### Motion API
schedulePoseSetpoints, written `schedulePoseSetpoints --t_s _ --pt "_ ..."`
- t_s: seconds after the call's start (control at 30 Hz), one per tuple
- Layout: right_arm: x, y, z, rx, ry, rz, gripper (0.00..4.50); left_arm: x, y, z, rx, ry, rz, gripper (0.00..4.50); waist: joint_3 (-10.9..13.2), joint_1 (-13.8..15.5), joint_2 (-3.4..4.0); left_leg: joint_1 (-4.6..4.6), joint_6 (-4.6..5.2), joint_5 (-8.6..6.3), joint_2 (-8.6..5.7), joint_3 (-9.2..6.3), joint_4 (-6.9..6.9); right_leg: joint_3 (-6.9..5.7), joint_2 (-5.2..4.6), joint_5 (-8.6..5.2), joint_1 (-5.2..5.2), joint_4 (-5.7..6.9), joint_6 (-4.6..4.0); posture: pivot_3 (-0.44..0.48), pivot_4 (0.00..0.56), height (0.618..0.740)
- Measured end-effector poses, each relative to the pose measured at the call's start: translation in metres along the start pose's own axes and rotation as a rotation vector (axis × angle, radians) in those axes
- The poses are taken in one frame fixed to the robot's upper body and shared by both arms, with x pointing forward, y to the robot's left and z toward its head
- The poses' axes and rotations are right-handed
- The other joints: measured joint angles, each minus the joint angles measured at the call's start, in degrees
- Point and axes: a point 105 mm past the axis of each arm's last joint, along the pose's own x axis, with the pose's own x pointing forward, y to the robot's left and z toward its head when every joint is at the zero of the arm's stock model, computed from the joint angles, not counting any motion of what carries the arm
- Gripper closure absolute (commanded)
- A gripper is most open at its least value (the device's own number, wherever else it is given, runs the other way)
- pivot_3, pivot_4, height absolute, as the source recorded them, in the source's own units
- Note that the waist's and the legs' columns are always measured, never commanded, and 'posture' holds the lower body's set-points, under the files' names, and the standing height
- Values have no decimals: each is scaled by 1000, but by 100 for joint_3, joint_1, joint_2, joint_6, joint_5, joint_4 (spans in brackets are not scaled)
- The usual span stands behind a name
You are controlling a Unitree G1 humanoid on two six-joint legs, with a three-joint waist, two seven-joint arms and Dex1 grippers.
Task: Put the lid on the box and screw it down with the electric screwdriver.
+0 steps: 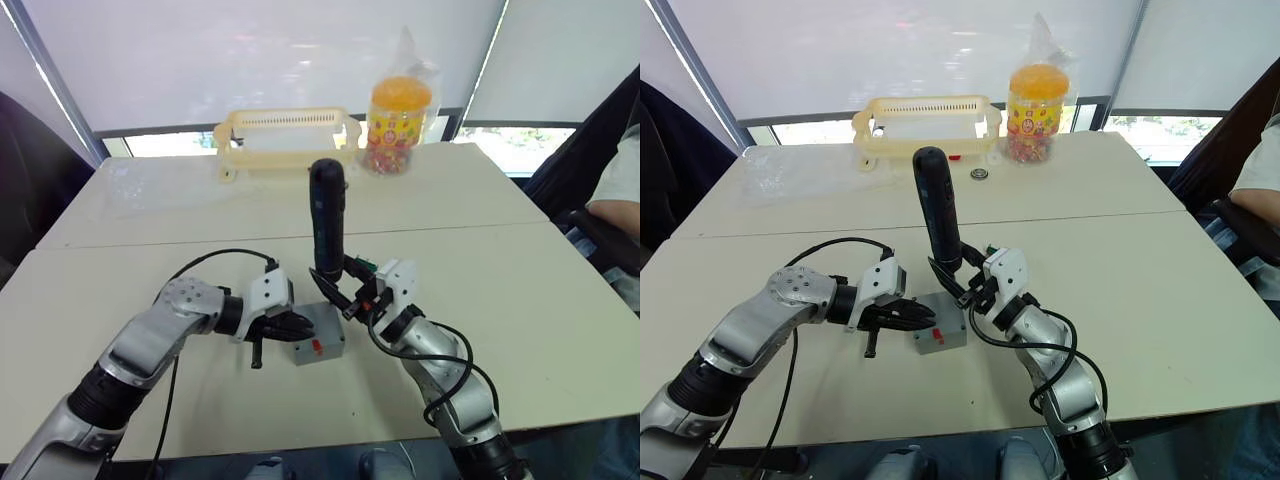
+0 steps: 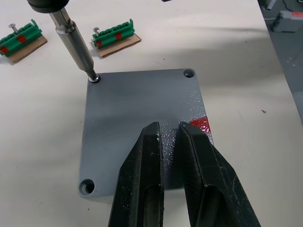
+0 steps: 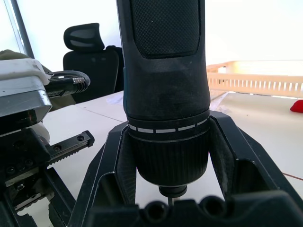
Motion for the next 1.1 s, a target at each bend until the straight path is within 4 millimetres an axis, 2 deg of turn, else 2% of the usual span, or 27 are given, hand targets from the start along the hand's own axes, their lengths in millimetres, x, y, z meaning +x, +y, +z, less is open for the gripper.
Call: schedulePoseSetpoints --t_s 0.77,0.97,1.1 --pt "1 1 -5 6 16 -12 2795 0 -1 -2 -5 8 6 3913 -31 0 0 29 9 -6 3 -4 -7 -2 0 -11 33 -12 0 0 150 740" --pt "1 1 -8 2 22 -18 2795 1 -1 -3 -10 12 7 3913 -31 0 -2 95 10 -8 2 -2 -52 -2 -8 -46 83 -34 3 0 150 740" --pt "1 1 -8 0 20 -21 2795 1 -1 -3 -9 11 7 3913 -31 1 -1 99 10 -8 2 -5 -68 -3 -7 -48 79 -33 0 0 150 740"
